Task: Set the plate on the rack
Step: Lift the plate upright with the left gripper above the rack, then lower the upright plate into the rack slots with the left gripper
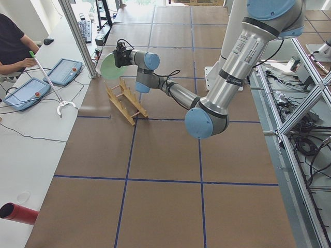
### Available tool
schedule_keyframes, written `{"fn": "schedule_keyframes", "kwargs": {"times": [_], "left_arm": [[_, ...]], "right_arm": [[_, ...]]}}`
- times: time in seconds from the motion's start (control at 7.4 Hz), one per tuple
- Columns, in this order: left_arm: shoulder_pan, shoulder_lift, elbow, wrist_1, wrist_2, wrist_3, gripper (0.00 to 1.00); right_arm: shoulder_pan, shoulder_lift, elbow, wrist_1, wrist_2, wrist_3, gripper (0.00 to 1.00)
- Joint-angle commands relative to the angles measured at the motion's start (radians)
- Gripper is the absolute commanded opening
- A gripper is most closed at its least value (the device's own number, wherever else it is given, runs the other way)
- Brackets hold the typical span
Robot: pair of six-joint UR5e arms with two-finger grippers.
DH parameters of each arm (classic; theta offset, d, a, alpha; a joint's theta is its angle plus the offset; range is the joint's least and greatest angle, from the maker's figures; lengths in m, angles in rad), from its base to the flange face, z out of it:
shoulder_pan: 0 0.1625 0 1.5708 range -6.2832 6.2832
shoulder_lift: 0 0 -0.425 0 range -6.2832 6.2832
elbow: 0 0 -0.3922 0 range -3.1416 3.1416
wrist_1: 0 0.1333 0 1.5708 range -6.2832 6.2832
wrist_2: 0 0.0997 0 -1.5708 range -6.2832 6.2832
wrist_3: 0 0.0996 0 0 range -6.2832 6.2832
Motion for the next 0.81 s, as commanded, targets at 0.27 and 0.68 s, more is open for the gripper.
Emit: {"fn": "schedule_keyframes", "kwargs": {"times": [0.27,0.68], "left_arm": [[-0.023,0.001,0.040,-0.006,0.000,0.000,0.00],[-0.026,-0.019,0.078,-0.009,0.002,0.000,0.00]], "right_arm": [[0.000,0.000,0.000,0.000,0.000,0.000,1.00],[0.000,0.000,0.000,0.000,0.000,0.000,1.00]]}}
